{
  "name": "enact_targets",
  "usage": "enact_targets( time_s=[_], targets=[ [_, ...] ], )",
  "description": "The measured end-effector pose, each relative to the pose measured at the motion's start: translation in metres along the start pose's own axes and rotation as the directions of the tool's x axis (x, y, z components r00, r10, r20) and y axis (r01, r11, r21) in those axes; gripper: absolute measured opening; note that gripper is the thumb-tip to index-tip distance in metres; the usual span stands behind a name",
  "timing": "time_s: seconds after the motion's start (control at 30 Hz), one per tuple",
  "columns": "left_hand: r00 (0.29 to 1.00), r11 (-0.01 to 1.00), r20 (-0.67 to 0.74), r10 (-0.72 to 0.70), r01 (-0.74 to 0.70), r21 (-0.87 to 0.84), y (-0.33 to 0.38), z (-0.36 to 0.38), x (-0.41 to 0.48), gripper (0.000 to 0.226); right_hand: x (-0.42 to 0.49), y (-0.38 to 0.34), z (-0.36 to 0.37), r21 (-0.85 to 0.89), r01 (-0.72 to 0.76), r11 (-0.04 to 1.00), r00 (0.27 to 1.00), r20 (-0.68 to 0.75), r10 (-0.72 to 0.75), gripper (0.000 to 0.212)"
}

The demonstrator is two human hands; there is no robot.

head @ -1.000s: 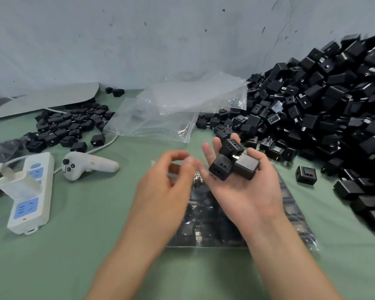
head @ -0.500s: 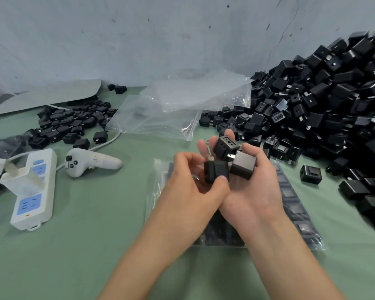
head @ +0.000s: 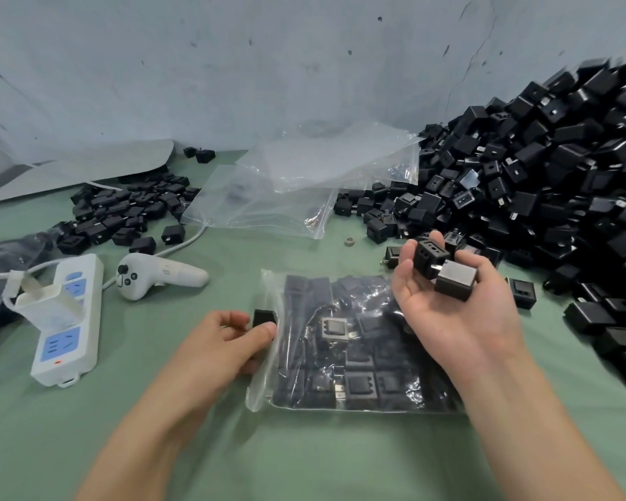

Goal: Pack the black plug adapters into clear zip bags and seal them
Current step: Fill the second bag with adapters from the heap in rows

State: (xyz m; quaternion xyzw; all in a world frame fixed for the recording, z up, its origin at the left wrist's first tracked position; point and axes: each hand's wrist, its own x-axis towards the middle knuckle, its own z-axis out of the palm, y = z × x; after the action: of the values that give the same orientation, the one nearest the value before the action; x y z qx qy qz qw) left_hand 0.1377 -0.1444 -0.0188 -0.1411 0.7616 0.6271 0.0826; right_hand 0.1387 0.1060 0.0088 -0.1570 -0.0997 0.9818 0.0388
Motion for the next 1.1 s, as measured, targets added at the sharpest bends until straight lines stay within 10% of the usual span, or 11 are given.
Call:
enact_targets(
  time_s=[0.2, 0.37, 0.57, 0.7, 1.1],
  targets=[
    [0.991, 0.996, 0.134, 0.012, -0.001, -0.086, 0.007, 0.004, -0.005, 0.021, 0.0, 0.002, -0.002, -0.002, -0.019, 1.0, 1.0, 0.007, 0.02, 0.027],
    [0.982, 0.948, 0.014, 0.19, -0.187, 0.258, 0.007, 0.013, -0.011, 0.013, 0.001, 0.003, -0.001, -0.004, -0.032, 0.999, 0.999, 0.003, 0.032, 0.027],
    [0.976, 0.935, 0.04, 0.215, -0.217, 0.282, 0.009, 0.019, -0.015, 0.057, 0.001, 0.006, 0.0, -0.001, -0.034, 0.999, 0.999, -0.011, 0.034, 0.028],
    [0.93, 0.825, -0.057, 0.363, -0.292, 0.485, 0.005, 0.033, -0.02, 0.021, 0.001, 0.007, 0.0, 0.001, -0.03, 1.0, 1.0, -0.005, 0.03, 0.028],
    [0.968, 0.944, 0.029, 0.248, -0.249, 0.217, 0.002, 0.023, -0.011, 0.024, 0.0, 0.006, -0.001, 0.003, -0.037, 0.999, 0.999, -0.01, 0.037, 0.027]
  ],
)
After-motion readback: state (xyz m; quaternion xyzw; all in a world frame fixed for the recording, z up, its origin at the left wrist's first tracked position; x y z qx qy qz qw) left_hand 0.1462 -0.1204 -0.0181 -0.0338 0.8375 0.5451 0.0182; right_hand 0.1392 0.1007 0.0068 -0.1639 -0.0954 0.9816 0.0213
